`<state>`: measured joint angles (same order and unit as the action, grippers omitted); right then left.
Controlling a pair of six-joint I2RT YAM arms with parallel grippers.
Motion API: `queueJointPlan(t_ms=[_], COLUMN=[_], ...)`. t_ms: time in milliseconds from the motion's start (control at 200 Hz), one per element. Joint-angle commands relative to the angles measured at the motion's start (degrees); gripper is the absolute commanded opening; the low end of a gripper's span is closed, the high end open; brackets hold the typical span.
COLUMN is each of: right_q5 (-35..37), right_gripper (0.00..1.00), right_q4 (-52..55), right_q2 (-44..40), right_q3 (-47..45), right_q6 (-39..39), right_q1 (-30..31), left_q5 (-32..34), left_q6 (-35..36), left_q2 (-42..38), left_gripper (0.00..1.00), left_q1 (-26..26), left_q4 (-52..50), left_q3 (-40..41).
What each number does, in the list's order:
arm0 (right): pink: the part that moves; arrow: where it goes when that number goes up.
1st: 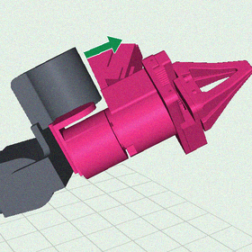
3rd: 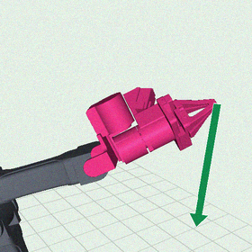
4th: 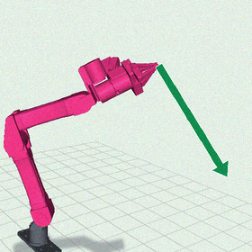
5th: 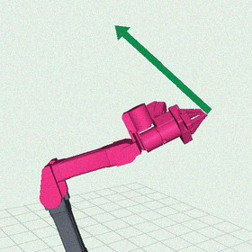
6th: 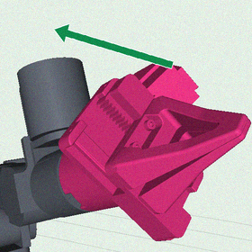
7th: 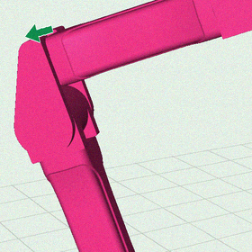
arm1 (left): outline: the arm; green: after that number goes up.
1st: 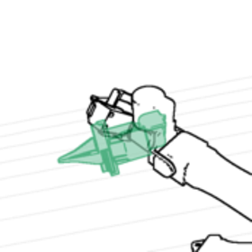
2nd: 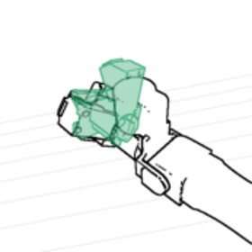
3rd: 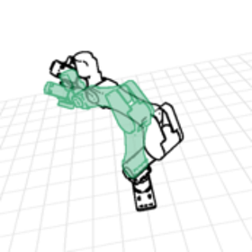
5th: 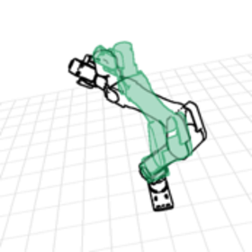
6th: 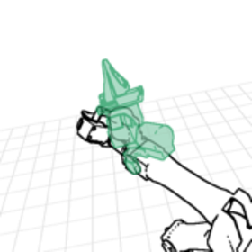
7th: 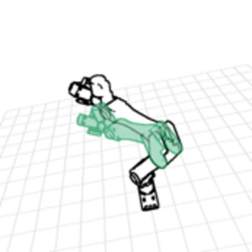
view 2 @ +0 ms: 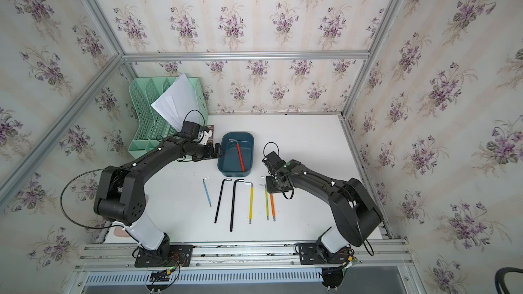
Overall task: Put the hex key on the desktop into the storage box
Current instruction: Pick up the Allen key from the center of the board.
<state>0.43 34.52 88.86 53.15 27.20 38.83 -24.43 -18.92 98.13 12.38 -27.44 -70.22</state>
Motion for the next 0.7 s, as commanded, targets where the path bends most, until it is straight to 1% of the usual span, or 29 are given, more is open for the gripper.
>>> queueJointPlan(t_ms=[0, 115, 449, 699], right_q5=[-0.94, -1.03, 0.26, 0.93], right_gripper=[0.42, 0.42, 0.43, 0.43], right_q4=[0.11, 0.06, 2.60, 3.62], right_q2=[0.66, 1.45, 3.04, 3.33], right_q3=[0.45, 1.03, 2.09, 1.40], right_q6=[0.63, 0.91, 2.21, 4.72], right_q1=[0.08, 0.11, 0.86, 3.28], left_q5=[-0.51, 0.51, 0.52, 1.06], left_q6=[0.53, 0.13, -0.68, -0.64], left_q2=[-0.22, 0.20, 0.58, -1.29], left_gripper=[0.99, 0.99, 0.99, 0.99], left_q1=[-0.07, -0.03, 0.08, 0.08], left_q4=[0.02, -0.26, -0.66, -1.05], left_q3=[0.38, 0.81, 1.79, 2.51])
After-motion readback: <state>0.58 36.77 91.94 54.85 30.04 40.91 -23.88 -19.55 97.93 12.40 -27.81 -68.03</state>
